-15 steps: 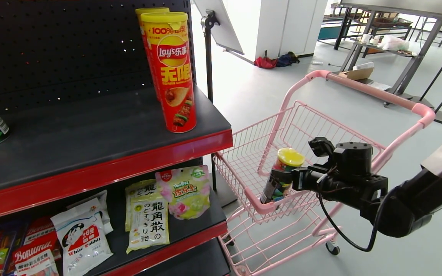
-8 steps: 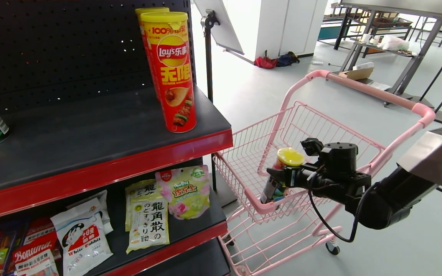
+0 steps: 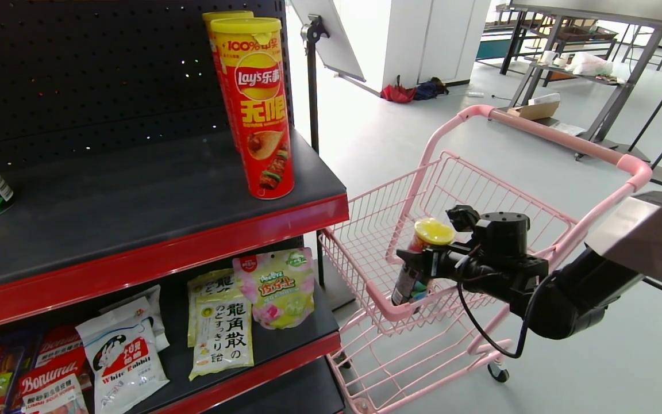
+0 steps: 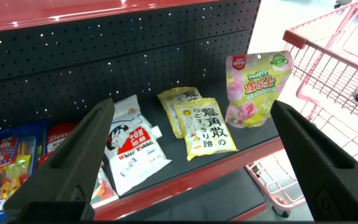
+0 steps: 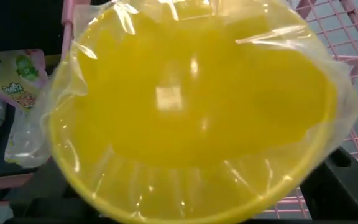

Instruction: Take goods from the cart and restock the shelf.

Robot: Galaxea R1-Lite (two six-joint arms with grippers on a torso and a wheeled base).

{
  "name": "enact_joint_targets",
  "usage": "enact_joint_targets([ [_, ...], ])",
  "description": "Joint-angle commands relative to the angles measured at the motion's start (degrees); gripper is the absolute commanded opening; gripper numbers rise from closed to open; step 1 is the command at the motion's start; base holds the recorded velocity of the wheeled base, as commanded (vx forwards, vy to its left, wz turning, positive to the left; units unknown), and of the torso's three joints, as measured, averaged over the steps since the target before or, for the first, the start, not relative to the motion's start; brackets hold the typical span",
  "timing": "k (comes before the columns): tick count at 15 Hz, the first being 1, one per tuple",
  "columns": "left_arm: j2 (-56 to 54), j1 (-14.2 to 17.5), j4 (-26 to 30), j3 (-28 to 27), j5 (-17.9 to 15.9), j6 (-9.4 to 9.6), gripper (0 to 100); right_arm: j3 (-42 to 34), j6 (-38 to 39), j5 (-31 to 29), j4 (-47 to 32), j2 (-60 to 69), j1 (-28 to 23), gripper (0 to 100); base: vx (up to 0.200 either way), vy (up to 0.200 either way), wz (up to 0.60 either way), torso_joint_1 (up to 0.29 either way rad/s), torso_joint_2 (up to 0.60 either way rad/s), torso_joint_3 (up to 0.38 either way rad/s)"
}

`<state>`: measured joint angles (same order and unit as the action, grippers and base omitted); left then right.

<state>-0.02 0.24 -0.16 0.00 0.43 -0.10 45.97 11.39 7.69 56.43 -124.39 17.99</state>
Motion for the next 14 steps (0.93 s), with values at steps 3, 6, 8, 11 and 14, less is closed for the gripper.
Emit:
enact_joint_targets([
  [3, 0.0, 0.0, 0.0, 0.0, 0.1, -0.08, 100, 0.4, 0.1, 0.0, 0.0, -0.4, 0.6, 0, 0.0, 0.0, 0.0, 0.0, 0.0, 0.0],
  [6, 0.0, 0.0, 0.0, 0.0, 0.0, 0.01, 100, 0.3, 0.2, -1.2, 0.2, -1.5, 0.5, 0, 0.0, 0.0, 0.0, 0.0, 0.0, 0.0],
  [8, 0.0, 0.0, 0.0, 0.0, 0.0, -0.08, 100, 0.3, 0.1, -2.3, 0.9, -0.5, 0.6, 0, 0.0, 0.0, 0.0, 0.0, 0.0, 0.0],
  [11, 0.0, 0.0, 0.0, 0.0, 0.0, -0.08, 100, 10.9, -3.0, -6.3, -8.4, 10.9, 0.5, 0, 0.0, 0.0, 0.0, 0.0, 0.0, 0.0],
  [14, 0.0, 0.0, 0.0, 0.0, 0.1, -0.08, 100, 17.9, -4.3, -15.1, -27.8, 23.8, 0.8, 0, 0.0, 0.0, 0.0, 0.0, 0.0, 0.0],
])
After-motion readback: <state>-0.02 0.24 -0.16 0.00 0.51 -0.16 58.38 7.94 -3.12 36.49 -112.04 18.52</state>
